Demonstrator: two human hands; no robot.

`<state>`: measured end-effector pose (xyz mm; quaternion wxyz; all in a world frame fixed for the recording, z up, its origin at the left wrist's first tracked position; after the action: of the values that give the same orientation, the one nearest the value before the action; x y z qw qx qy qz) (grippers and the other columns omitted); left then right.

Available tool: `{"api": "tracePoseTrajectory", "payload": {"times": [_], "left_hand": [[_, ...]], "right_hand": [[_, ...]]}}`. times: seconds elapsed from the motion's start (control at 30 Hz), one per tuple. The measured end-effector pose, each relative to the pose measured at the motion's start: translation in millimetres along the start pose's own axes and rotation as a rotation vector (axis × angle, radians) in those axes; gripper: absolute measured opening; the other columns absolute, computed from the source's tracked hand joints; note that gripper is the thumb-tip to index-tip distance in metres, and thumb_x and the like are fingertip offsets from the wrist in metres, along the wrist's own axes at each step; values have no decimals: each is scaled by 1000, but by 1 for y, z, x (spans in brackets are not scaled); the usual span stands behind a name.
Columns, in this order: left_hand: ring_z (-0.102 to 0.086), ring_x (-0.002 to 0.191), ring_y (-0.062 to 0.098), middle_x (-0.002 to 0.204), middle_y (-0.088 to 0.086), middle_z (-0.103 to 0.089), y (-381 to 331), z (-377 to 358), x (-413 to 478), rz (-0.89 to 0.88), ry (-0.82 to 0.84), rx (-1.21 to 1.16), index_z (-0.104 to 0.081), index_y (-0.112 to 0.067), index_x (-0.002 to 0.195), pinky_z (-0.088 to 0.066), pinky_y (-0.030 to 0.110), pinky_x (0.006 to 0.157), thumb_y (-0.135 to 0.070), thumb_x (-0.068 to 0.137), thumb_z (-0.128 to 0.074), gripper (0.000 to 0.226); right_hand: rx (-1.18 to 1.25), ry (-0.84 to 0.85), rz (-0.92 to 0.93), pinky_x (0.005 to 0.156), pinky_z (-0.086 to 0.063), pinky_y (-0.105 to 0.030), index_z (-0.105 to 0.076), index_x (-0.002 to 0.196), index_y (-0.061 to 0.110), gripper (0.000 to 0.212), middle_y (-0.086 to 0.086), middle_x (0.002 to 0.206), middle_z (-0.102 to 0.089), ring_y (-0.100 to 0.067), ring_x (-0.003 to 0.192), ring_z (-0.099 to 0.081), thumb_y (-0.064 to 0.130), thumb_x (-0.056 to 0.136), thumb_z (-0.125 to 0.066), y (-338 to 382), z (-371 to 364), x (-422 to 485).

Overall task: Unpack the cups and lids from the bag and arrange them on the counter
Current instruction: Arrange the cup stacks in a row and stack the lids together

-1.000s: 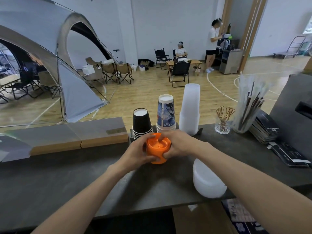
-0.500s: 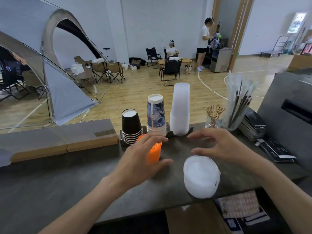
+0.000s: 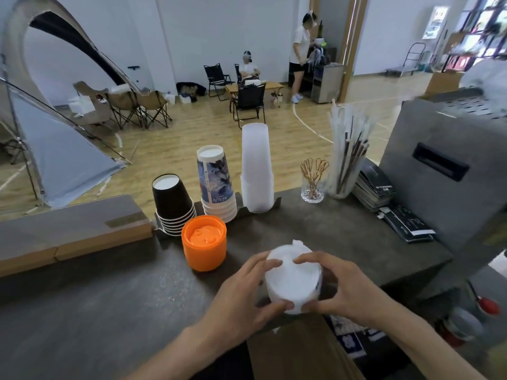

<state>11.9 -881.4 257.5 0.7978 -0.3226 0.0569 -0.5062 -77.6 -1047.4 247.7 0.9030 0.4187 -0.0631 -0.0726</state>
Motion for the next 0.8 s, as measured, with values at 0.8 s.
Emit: {"api": "tracePoseTrajectory", "payload": {"times": [0.8], "left_hand": [[-20,149,27,161,9,-23,29,35,80,133,-76,778,-32,-13,151,-10,40,121,-47,92,-59,73]], "right_hand": [[29,1,67,82,-50,-10,-55,126,43,74,7,124,-60,-8,105,-61,29,63,-89,4,-2,136]]}}
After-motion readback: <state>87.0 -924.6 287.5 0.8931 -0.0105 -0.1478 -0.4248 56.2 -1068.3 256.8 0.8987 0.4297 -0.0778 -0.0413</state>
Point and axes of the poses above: each hand's wrist, its own x-axis towards the middle knuckle, its own z-axis out of the back of the hand, y = z × x, the point moved 7 cm from there along x, towards the middle knuckle
